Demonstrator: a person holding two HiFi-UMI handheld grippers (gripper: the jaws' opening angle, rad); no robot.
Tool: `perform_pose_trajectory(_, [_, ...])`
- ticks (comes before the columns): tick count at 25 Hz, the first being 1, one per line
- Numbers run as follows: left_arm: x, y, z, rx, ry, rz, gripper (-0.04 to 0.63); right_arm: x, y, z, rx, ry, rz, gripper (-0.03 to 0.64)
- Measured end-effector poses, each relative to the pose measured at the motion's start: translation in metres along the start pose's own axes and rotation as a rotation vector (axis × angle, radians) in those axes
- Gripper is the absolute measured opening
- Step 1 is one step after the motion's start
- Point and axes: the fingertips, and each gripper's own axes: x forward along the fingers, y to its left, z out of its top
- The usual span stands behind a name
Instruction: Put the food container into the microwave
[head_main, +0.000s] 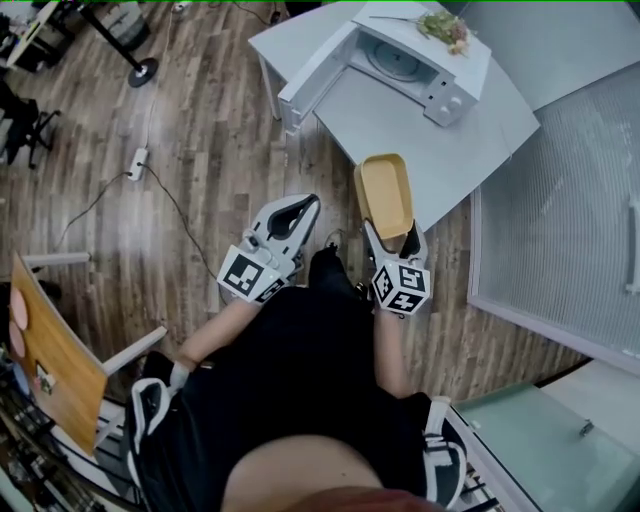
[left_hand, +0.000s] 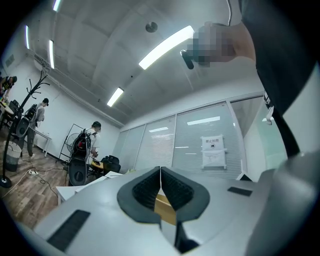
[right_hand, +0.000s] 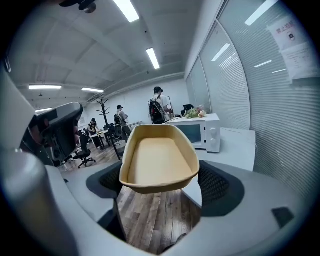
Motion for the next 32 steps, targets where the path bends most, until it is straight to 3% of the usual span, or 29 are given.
perform_pose_trajectory(8, [0.122, 0.027, -0.002, 0.029, -0.023, 0.057, 0.025, 0.102, -0.078, 0.049, -0.054, 0.034, 0.082, 0.469])
perform_pose_trajectory(16, [0.183, 0.054, -0.013, 0.033, -0.005, 0.100, 0.025, 0.180, -0.120, 0.073, -0.068, 0.077, 0.102, 0.469])
perform_pose_trajectory(21, [0.220, 0.086, -0.032, 0.021, 0.004, 0.100, 0.025, 0.247, -0.141, 0.089, -0.082, 0.064, 0.081, 0.469])
perform_pose_trajectory(32, [0.298, 0.162, -0.048, -0.003, 0.018, 0.054, 0.025, 0.413, -0.186, 0.102, -0.118, 0.142, -0.036, 0.469])
